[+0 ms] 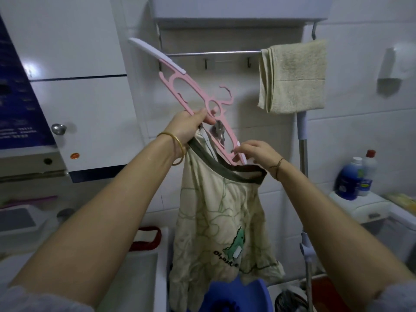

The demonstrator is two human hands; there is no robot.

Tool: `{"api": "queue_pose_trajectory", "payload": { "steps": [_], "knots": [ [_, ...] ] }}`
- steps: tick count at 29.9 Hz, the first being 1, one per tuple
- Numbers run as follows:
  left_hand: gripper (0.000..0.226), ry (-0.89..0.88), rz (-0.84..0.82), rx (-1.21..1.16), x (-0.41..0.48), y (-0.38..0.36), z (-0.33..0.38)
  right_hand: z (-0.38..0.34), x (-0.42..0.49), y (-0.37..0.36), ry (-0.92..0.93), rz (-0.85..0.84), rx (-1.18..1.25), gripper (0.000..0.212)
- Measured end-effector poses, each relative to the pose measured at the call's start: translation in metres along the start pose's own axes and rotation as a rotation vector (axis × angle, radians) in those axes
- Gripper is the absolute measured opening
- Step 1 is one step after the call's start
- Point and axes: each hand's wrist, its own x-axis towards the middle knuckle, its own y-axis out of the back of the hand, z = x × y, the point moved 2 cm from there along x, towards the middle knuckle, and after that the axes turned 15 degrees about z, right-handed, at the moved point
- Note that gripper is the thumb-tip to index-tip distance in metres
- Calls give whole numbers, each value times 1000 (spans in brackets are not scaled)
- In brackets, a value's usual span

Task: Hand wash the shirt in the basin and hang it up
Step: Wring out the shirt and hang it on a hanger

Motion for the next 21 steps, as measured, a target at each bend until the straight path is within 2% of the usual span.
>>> {"api": "queue_pose_trajectory", "payload": {
  "steps": [2,5,7,9,12,16,21],
  "knots": [
    [39,-26,-58,32,-3,1,5,1,2,-1,-35,16,167,21],
    [36,-53,-119,102,-8,-2,7,3,6,-4,-158,-21,571,32],
    [35,-94,-141,216,-12,-6,6,2,6,-7,-152,-69,712,26],
    [35,-137,-143,299,-14,-10,5,0,2,-10,-125,-75,771,17],
    [23,-134,-136,356,-14,-11,4,9,1,-14,-133,80,852,16],
    [20,24,-192,270,-13,-8,1,33,-2,-22,-265,257,1152,21],
    [25,-16,-217,376,-18,-11,3,42,-5,-35,-372,281,1287,27]
  ]
}}
